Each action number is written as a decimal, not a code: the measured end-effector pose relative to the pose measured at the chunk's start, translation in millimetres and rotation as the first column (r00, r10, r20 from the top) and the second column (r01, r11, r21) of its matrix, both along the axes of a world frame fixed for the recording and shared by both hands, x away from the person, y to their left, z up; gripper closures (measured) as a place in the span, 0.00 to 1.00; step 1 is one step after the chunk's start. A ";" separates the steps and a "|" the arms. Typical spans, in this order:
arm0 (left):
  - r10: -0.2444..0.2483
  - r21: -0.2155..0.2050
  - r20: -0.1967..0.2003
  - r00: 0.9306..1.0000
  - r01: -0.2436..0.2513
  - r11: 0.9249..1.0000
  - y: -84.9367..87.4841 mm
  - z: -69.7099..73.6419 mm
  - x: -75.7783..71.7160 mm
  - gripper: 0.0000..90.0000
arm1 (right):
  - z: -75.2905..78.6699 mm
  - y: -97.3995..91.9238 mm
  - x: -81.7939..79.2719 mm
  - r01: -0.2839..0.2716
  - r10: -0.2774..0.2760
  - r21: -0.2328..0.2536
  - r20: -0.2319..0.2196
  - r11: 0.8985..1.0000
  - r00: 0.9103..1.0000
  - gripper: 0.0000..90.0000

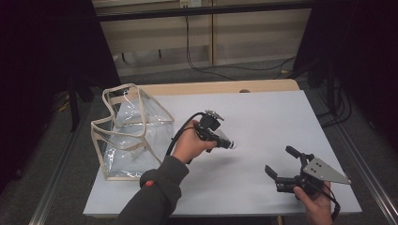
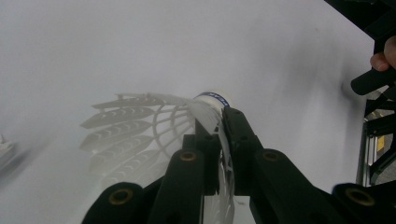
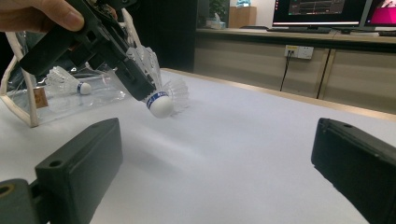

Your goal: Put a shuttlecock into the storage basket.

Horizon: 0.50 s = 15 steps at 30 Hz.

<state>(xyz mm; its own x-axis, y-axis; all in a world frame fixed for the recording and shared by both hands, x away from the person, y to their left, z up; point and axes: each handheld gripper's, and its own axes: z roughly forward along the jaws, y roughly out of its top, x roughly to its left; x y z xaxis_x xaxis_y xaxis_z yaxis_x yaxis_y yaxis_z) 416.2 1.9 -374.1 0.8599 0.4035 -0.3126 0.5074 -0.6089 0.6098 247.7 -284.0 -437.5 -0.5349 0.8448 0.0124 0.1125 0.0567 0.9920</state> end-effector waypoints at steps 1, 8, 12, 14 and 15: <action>-0.004 -0.005 -0.005 1.000 0.004 1.000 0.7 0.6 0.5 0.95 | -0.1 0.1 0.1 0.000 0.000 0.001 0.000 1.000 1.000 0.02; 0.006 -0.005 -0.003 1.000 -0.006 1.000 3.9 5.2 0.8 0.95 | 0.0 -0.3 0.0 0.001 -0.001 0.005 -0.001 1.000 1.000 0.02; 0.012 -0.002 -0.003 1.000 -0.012 1.000 5.4 8.4 0.9 0.95 | 0.1 0.1 -0.2 -0.001 0.001 0.003 -0.001 1.000 1.000 0.02; 0.011 -0.002 -0.009 1.000 -0.011 1.000 6.5 9.7 1.5 0.95 | 0.0 -0.1 0.0 -0.001 0.001 0.002 0.001 1.000 1.000 0.02; 0.011 0.004 -0.003 1.000 -0.011 1.000 6.9 10.4 1.8 0.95 | 0.0 0.0 -0.1 -0.001 0.001 0.004 0.000 1.000 1.000 0.02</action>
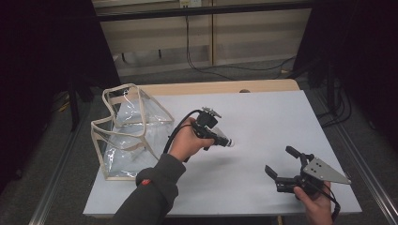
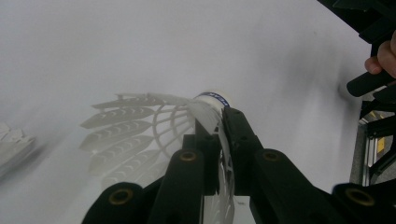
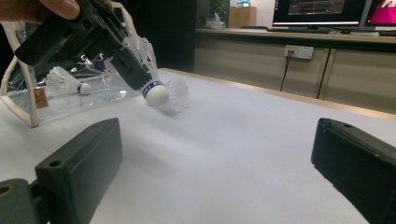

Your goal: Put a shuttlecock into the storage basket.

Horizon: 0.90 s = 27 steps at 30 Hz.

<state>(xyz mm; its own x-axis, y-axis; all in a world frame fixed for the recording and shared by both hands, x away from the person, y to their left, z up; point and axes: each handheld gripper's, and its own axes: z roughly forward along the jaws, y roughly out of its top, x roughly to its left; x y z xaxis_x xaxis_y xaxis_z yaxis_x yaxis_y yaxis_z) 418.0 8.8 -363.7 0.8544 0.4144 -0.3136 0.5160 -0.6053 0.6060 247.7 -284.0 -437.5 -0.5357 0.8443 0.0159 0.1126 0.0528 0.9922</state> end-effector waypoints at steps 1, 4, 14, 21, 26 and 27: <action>0.005 0.002 0.000 1.000 -0.005 1.000 0.3 0.7 0.0 0.95 | 0.0 -0.1 0.0 0.000 0.000 0.000 0.000 1.000 1.000 0.02; 0.004 0.001 -0.003 1.000 -0.004 1.000 2.0 2.3 1.1 0.95 | 0.1 0.0 -0.1 0.000 0.000 0.001 0.000 1.000 1.000 0.02; 0.022 -0.002 -0.010 1.000 -0.022 1.000 8.2 8.5 2.7 0.95 | 0.2 -0.2 -0.1 0.002 -0.002 0.004 -0.001 1.000 1.000 0.02; 0.021 -0.001 -0.013 1.000 -0.021 1.000 11.5 12.9 3.8 0.95 | 0.0 -0.2 0.2 0.000 0.000 0.001 0.000 1.000 1.000 0.02; 0.024 0.002 -0.012 1.000 -0.024 1.000 13.1 16.4 4.0 0.95 | 0.1 -0.3 0.0 0.002 -0.002 0.003 -0.001 1.000 1.000 0.02; 0.028 -0.005 -0.016 0.999 -0.028 1.000 13.2 17.0 3.7 0.95 | 0.1 -0.5 -0.1 0.003 -0.003 0.002 -0.002 1.000 1.000 0.02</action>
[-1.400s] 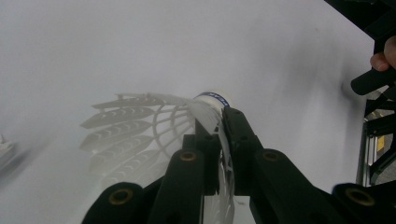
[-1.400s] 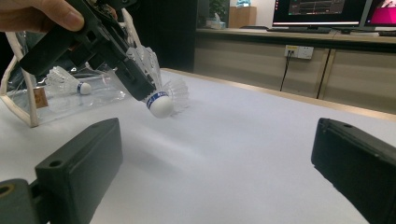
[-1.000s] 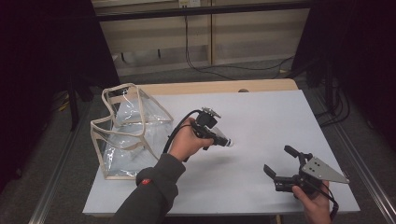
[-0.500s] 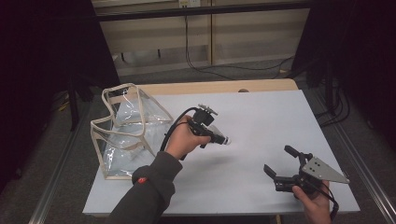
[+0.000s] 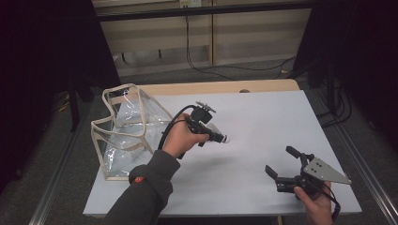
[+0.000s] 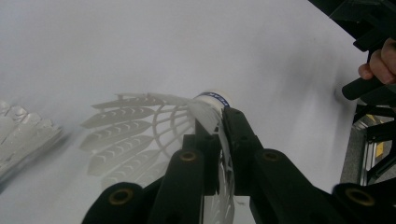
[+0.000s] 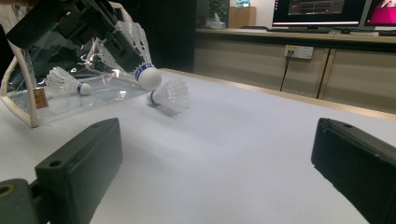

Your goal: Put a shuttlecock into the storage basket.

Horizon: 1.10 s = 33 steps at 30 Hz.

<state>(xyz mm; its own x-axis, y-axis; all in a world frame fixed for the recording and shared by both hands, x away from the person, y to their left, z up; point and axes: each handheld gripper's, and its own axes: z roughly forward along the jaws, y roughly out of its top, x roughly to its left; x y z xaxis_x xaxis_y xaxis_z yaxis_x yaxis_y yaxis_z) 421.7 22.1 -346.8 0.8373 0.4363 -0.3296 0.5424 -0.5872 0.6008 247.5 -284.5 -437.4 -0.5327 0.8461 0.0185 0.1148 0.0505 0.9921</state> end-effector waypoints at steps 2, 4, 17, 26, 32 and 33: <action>-0.010 0.011 0.004 1.000 0.010 1.000 1.3 2.0 0.8 0.95 | 0.0 -0.2 0.0 0.000 0.000 -0.001 0.001 1.000 1.000 0.02; -0.004 0.012 0.005 1.000 0.004 1.000 1.6 3.3 0.6 0.95 | 0.1 0.1 -0.1 0.000 0.000 0.002 0.000 1.000 1.000 0.02; 0.006 0.015 -0.002 1.000 -0.006 1.000 6.6 10.3 2.5 0.95 | 0.0 0.1 0.1 -0.003 0.003 0.000 0.003 1.000 1.000 0.02; 0.017 0.022 0.002 1.000 -0.017 1.000 11.4 15.2 4.8 0.95 | 0.0 0.0 0.1 -0.004 0.004 -0.004 0.005 1.000 1.000 0.02; 0.029 0.021 0.005 1.000 -0.029 0.999 13.4 19.0 4.7 0.95 | 0.1 0.2 -0.1 -0.005 0.005 -0.002 0.003 1.000 1.000 0.02; 0.030 0.020 0.003 1.000 -0.030 0.999 13.8 19.5 4.7 0.95 | 0.0 0.2 0.1 -0.005 0.005 -0.003 0.003 1.000 1.000 0.02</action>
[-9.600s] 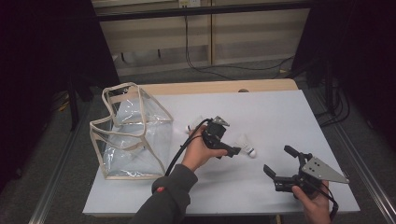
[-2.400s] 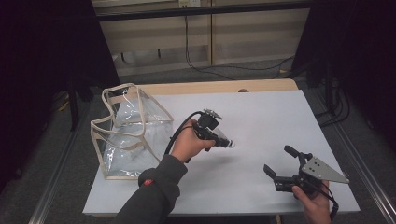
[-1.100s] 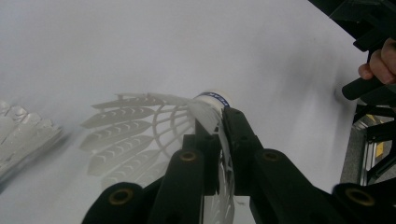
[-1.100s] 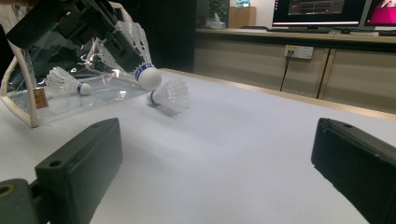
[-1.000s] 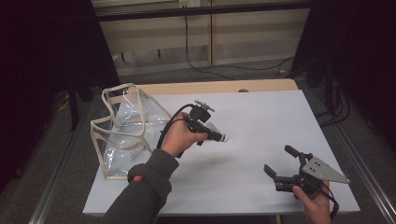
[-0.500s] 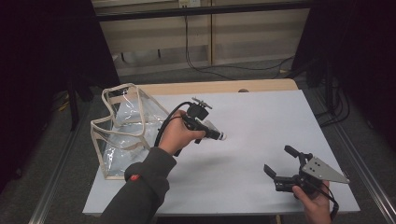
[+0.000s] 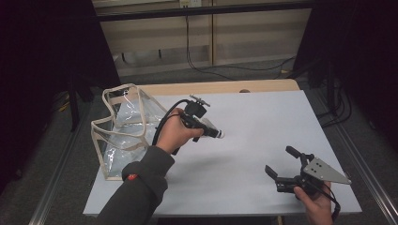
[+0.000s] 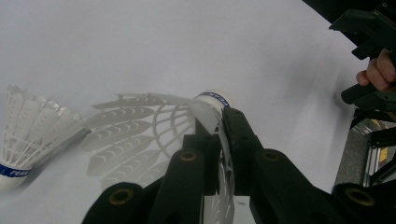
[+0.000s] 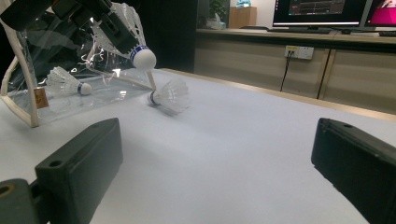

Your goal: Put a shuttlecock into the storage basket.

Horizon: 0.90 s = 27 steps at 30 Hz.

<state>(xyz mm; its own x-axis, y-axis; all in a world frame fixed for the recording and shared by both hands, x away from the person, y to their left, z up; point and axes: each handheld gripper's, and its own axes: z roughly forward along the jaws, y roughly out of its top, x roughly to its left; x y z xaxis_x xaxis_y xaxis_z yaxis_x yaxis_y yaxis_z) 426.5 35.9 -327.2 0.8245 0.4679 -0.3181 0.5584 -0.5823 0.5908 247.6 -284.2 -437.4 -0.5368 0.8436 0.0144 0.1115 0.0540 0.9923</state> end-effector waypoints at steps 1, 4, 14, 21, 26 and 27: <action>-0.005 0.006 0.003 1.000 0.005 1.000 1.0 0.9 0.6 0.95 | 0.0 0.0 0.1 0.001 -0.001 0.000 0.000 1.000 1.000 0.02; -0.006 0.006 0.002 1.000 0.006 1.000 2.2 3.1 0.9 0.95 | 0.1 0.1 -0.3 0.002 -0.002 0.000 -0.001 1.000 1.000 0.02; -0.004 0.020 0.002 1.000 0.004 1.000 5.7 7.4 1.1 0.95 | 0.4 0.0 -0.3 0.003 -0.003 0.000 -0.001 1.000 1.000 0.02; 0.001 0.020 0.000 1.000 -0.001 1.000 7.4 9.5 0.8 0.95 | 0.6 0.1 -0.5 0.004 -0.004 0.000 0.000 1.000 1.000 0.02; 0.010 0.013 0.003 1.000 -0.010 1.000 8.5 11.7 0.5 0.95 | 0.6 0.0 -0.5 0.004 -0.004 0.002 0.000 1.000 1.000 0.02; 0.001 0.022 0.007 1.000 -0.001 1.000 9.5 12.6 1.2 0.95 | 0.5 0.0 -0.4 0.004 -0.004 0.000 0.000 1.000 1.000 0.02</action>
<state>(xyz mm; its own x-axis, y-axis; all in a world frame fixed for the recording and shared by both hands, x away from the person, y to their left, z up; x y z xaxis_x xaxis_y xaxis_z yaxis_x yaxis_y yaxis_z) 427.7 45.4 -314.6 0.8263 0.4758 -0.3014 0.5547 -0.5948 0.5818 247.2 -284.3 -436.9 -0.5334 0.8457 0.0146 0.1114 0.0532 0.9924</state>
